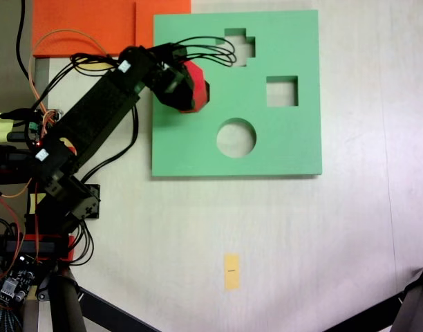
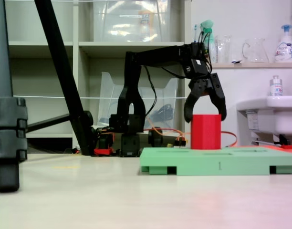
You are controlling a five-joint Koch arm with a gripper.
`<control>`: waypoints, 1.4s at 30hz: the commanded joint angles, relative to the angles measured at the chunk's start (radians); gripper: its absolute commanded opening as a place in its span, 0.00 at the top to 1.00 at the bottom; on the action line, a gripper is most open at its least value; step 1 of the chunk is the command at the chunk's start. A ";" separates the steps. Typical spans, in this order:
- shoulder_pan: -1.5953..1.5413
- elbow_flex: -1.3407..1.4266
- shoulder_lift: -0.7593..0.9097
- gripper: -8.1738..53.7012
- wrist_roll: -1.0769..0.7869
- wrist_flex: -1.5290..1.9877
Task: Put the octagonal pillar block into the corresponding hole
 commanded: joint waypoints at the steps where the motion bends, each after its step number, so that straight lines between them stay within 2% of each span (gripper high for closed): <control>1: -0.006 -0.044 0.011 0.78 0.035 -0.071; 22: 0.040 -0.054 0.000 0.78 0.038 -0.100; 35: 0.011 -0.060 -0.072 0.77 0.055 -0.101; 36: 0.003 -0.058 -0.083 0.70 0.055 -0.101; 37: -0.002 -0.058 -0.092 0.56 0.055 -0.117; 38: -0.011 -0.060 -0.107 0.35 0.055 -0.153; 39: -0.020 -0.064 -0.124 0.20 0.057 -0.176; 42: -0.043 -0.061 -0.141 0.15 0.064 -0.175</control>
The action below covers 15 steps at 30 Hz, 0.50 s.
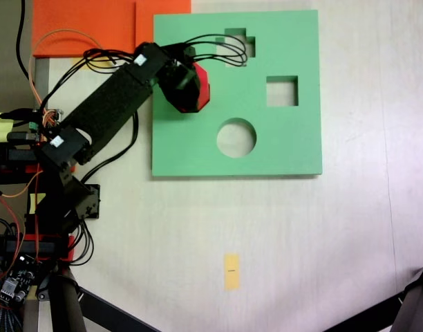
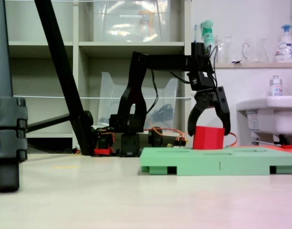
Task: Put the octagonal pillar block into the corresponding hole
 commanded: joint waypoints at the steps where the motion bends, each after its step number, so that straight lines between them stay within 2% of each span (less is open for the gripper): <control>1: -0.041 -0.041 0.017 0.07 0.021 -0.115; 2: -0.044 -0.041 0.018 0.03 0.029 -0.114; 15: -0.092 -0.037 0.095 0.03 0.038 -0.107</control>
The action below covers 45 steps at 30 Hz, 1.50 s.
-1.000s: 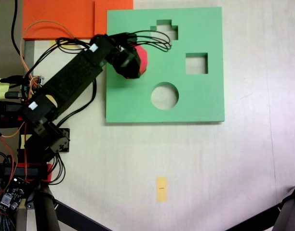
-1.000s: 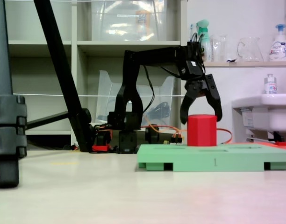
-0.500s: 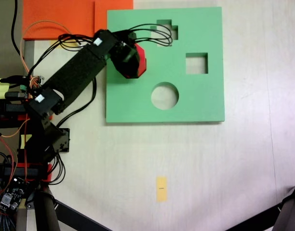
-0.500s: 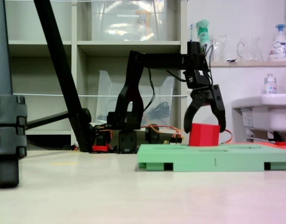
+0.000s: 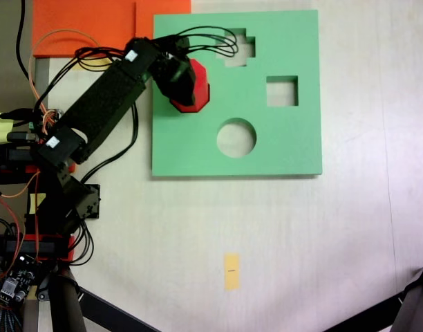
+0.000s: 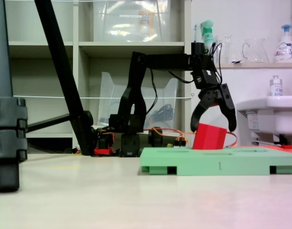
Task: Put the octagonal pillar block into the corresponding hole
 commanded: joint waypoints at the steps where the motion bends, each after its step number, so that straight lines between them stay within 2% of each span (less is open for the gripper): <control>1: -0.040 -0.040 0.057 0.03 0.005 -0.064; 7: -0.044 -0.046 0.077 0.03 0.003 -0.067; 12: -0.046 -0.043 0.196 0.03 -0.014 -0.046; 20: -0.008 -0.017 0.373 0.03 -0.198 0.094; 37: -0.044 -0.009 0.048 0.03 -0.196 -0.037; 42: -0.044 -0.009 0.025 0.03 -0.196 -0.051; 45: -0.044 -0.008 0.066 0.03 -0.198 -0.044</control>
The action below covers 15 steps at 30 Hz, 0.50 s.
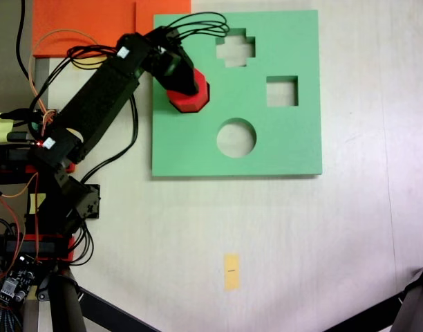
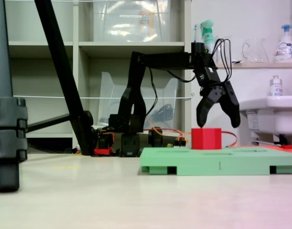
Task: Put the octagonal pillar block into the corresponding hole
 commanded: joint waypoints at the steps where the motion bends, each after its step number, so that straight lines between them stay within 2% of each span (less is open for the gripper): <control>1: -0.015 -0.005 0.091 0.03 0.008 -0.023; 5: 0.008 -0.005 0.253 0.03 -0.187 0.054; 6: 0.034 -0.003 0.287 0.03 -0.301 0.075; 9: 0.184 0.115 0.423 0.03 -0.836 0.064; 11: 0.287 0.225 0.535 0.04 -1.023 -0.020; 13: 0.393 0.334 0.632 0.11 -1.220 -0.104; 15: 0.492 0.440 0.715 0.11 -1.486 -0.178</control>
